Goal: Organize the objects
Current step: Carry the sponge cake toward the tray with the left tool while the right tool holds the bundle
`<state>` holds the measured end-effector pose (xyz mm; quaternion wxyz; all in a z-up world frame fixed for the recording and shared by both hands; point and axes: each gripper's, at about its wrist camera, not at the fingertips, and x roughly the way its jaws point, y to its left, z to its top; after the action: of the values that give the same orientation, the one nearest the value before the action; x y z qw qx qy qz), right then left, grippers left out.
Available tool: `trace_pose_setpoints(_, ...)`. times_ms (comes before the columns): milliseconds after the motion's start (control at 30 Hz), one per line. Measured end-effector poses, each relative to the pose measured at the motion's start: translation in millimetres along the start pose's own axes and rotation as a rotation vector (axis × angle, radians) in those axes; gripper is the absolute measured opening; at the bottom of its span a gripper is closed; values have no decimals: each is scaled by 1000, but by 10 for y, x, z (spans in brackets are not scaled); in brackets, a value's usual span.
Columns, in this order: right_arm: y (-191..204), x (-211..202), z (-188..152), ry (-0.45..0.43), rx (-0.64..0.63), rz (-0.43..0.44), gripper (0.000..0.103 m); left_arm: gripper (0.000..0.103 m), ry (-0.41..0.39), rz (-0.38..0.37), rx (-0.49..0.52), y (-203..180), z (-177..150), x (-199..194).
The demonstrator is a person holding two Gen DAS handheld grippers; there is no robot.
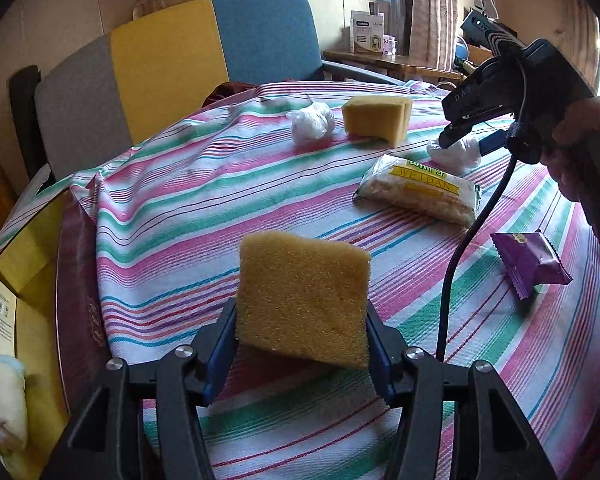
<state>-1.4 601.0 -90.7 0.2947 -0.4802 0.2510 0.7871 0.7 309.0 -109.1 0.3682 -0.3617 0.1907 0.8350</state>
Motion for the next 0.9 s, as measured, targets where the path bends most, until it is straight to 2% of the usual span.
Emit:
trace_pose_setpoints(100, 18, -105, -120, -20, -25, 59, 44, 59, 1, 3, 1, -3, 2, 10)
trace_pose_setpoints(200, 58, -17, -178, 18, -42, 46, 44, 59, 0, 4, 2, 5, -3, 6)
trace_pose_setpoints(900, 108, 32, -124, 1, -89, 17, 44, 60, -5, 17, 12, 6, -4, -1)
